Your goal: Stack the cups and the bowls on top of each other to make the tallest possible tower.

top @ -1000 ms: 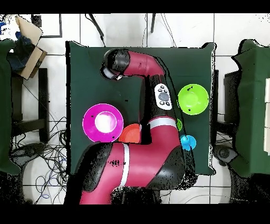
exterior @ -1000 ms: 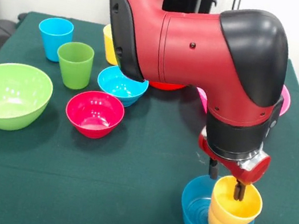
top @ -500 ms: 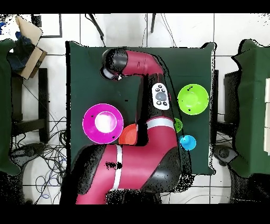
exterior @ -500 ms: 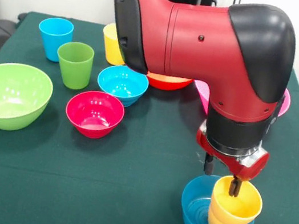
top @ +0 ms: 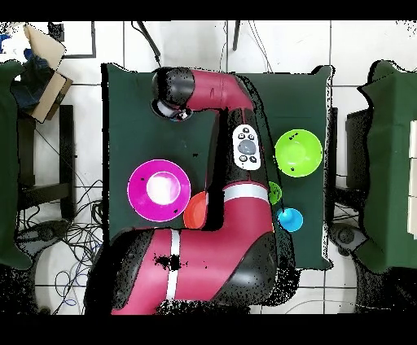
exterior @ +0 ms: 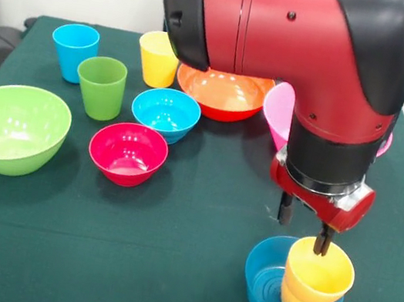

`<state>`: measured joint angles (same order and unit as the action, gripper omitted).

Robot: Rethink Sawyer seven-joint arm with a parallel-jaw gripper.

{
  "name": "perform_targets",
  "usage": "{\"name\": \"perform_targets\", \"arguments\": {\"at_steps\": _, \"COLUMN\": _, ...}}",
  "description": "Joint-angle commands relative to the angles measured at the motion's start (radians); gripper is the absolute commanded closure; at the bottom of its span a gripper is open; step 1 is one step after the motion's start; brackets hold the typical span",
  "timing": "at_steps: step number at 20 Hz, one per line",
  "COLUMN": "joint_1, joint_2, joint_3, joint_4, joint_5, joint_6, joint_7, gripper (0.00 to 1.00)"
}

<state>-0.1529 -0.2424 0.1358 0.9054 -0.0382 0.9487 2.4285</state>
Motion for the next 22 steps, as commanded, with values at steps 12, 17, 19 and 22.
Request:
{"name": "perform_targets", "arguments": {"at_steps": 12, "joint_1": 0.047, "joint_2": -0.213, "joint_3": -0.093, "joint_4": 0.246, "joint_5": -0.03, "joint_6": 0.05, "joint_7": -0.01, "gripper": 0.0}}
{"name": "perform_targets", "arguments": {"at_steps": 17, "joint_1": -0.015, "joint_2": -0.292, "joint_3": -0.069, "joint_4": 0.39, "joint_5": -0.043, "joint_6": -0.013, "joint_7": -0.133, "gripper": 0.0}}
{"name": "perform_targets", "arguments": {"at_steps": 19, "joint_1": -0.035, "joint_2": -0.276, "joint_3": -0.055, "joint_4": 0.417, "joint_5": -0.068, "joint_6": -0.073, "joint_7": -0.156, "gripper": 0.0}}
{"name": "perform_targets", "arguments": {"at_steps": 22, "joint_1": -0.051, "joint_2": -0.24, "joint_3": -0.034, "joint_4": 0.45, "joint_5": -0.107, "joint_6": -0.173, "joint_7": -0.169, "gripper": 0.0}}
